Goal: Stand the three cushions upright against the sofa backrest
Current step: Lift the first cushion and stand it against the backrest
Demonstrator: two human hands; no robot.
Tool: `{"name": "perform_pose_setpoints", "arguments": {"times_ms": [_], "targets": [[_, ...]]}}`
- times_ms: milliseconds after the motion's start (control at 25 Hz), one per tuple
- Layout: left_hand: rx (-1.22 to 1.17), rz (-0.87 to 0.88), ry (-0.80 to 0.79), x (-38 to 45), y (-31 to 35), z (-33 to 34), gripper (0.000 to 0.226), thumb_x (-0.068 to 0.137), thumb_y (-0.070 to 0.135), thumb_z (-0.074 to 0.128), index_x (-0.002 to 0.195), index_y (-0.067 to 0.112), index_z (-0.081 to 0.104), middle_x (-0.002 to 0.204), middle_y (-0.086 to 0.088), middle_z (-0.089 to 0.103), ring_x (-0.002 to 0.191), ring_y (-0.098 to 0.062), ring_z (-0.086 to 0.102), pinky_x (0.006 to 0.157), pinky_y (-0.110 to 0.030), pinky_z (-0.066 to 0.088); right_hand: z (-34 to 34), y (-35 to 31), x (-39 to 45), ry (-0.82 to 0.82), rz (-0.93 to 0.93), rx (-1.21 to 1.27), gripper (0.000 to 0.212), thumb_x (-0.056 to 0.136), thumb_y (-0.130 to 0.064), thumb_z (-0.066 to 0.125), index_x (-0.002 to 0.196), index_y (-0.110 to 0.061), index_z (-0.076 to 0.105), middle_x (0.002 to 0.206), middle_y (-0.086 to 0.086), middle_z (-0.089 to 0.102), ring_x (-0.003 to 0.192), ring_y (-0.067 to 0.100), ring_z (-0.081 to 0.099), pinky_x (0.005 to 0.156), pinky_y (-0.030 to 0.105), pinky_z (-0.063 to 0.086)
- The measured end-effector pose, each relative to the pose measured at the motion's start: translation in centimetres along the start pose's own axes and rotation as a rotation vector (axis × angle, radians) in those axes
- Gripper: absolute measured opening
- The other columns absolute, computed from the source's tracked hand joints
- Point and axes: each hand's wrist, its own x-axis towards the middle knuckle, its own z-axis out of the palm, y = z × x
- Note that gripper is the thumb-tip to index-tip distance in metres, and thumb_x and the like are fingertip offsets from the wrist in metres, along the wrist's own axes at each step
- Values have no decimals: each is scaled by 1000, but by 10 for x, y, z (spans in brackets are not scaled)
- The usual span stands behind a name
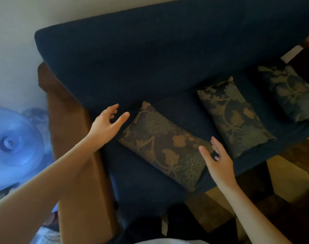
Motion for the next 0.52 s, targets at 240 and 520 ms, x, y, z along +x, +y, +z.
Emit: {"name": "perform_pose_setpoints", "arguments": {"times_ms": [240,520], "targets": [[1,-105,-50,27,-13,35,72,86,58,55,148,26,37,145,0,50,130,-15,48,100,-28,38,6,30,21,27,151,22,87,67,-70,61,144,-35,42,149,-6,45,135,13,42,106,34,35],[74,-157,-92,62,-27,78,73,85,59,56,148,26,37,147,-1,47,131,-17,48,104,-34,41,4,71,44,66,278,43,66,85,-45,65,144,-23,45,145,-2,51,132,14,46,98,25,33]]}}
